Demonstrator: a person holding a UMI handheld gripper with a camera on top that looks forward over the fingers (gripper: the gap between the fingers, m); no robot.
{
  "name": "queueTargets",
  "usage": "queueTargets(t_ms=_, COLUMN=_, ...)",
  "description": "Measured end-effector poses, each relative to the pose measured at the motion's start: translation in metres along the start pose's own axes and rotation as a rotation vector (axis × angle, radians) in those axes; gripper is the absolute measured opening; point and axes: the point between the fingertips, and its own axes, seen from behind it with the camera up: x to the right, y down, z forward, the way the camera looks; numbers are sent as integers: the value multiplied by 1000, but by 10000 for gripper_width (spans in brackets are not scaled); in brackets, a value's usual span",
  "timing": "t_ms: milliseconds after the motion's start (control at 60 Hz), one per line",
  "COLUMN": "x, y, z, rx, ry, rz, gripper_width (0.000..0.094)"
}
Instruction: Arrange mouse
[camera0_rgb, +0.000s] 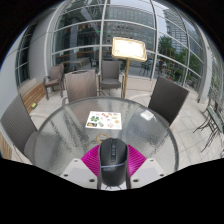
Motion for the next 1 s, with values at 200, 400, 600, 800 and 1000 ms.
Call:
queueTargets(t_ms=200, x=10, y=127, z=51, rx=-193, ry=-43, rz=18, gripper_width=327)
queueTargets(t_ms=400, x=-6, y=193, z=68, rx=-276, ry=-83, rz=25, gripper_width=335)
queueTargets(t_ms=600, x=-7, y=198, z=71, rx=-231, ry=-86, rz=7, gripper_width=463)
queueTargets(t_ms=800, x=-7, y=199, z=61, rx=-278, ry=-53, rz=-28, gripper_width=790)
queueTargets(t_ms=1000, x=-21, y=134, z=-3, rx=-155, ry=-21, rz=-16, gripper_width=859)
